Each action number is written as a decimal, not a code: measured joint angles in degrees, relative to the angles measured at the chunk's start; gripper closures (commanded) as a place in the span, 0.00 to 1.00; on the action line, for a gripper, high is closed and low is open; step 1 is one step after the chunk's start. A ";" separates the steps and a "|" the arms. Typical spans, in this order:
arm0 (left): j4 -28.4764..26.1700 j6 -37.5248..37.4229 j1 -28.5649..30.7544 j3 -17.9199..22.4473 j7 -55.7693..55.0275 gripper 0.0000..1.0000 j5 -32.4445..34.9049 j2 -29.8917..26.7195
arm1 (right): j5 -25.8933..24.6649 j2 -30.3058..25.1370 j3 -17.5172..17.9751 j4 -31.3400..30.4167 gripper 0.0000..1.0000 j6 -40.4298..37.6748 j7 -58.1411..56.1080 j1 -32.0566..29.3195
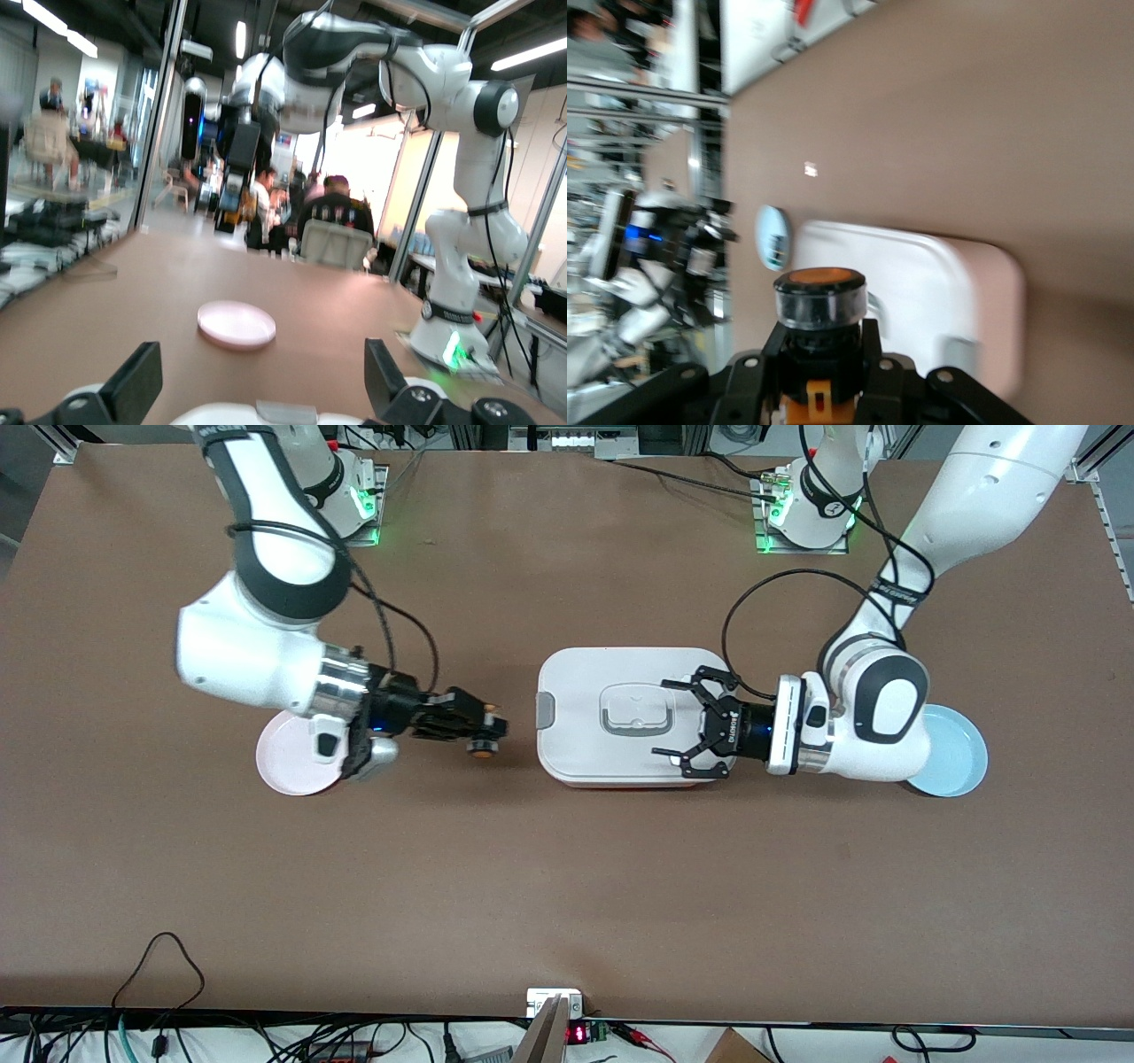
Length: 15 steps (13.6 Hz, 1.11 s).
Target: Transfer orange switch to right arm and place
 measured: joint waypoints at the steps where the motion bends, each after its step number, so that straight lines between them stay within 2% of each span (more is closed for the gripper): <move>1: 0.41 0.56 0.28 0.56 -4.74 0.00 4.96 -1.32 | -6.11 -0.56 -1.67 1.12 1.00 -4.51 2.12 -1.10; 4: 3.01 2.27 0.81 1.88 -16.50 0.00 18.01 -3.74 | -20.66 -1.14 -5.88 3.99 1.00 -14.96 3.85 -3.38; 7: 7.60 2.44 1.03 2.57 -29.79 0.00 33.38 -4.18 | -35.16 -1.06 -6.19 4.14 1.00 -18.19 4.24 -5.04; 10: 11.99 -0.71 0.93 2.56 -41.79 0.00 46.85 -4.29 | -46.42 -1.81 -6.31 1.29 1.00 -18.56 4.78 -6.82; 12: 15.42 -5.16 0.57 2.39 -50.00 0.00 54.72 -4.31 | -51.49 -3.93 -6.37 -3.69 1.00 -15.95 4.88 -8.25; 15: 20.27 -13.15 -0.51 2.17 -61.99 0.00 63.68 -4.41 | -53.57 -6.63 -6.39 -12.10 1.00 -9.56 4.89 -9.69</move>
